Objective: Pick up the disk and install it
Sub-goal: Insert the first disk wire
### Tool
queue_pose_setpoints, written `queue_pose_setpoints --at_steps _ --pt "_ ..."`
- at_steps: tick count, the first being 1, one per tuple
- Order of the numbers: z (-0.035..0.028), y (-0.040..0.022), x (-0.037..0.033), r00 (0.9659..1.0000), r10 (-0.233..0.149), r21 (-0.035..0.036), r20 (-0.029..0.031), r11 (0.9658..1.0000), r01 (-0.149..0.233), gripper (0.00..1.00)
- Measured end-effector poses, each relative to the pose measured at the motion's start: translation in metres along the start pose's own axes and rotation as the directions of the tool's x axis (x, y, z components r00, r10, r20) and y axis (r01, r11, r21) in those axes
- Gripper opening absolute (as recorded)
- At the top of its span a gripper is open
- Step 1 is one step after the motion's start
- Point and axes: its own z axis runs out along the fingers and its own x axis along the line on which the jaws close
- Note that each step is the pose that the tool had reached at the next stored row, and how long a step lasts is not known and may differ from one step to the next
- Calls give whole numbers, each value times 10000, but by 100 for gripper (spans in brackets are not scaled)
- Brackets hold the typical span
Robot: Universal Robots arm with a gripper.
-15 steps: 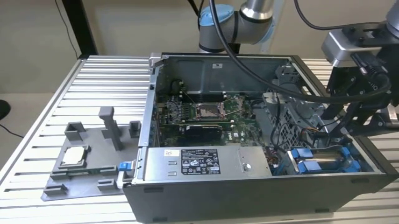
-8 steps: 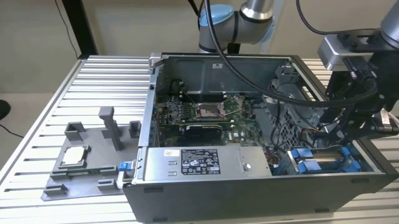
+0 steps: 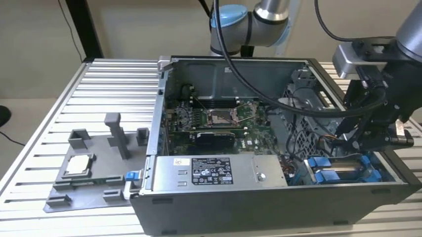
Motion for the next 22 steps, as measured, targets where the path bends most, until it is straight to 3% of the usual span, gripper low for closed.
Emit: queue_pose_setpoints --at_steps 3,8,15,22 --pt "38 4 -11 10000 34 -3 40 10000 -34 100" --pt "88 -3 -15 9999 44 -29 164 10000 -43 100" --pt "137 -23 -13 9990 63 -99 453 9999 -58 100" --pt "140 -24 -13 9989 67 -121 467 9999 -62 100"
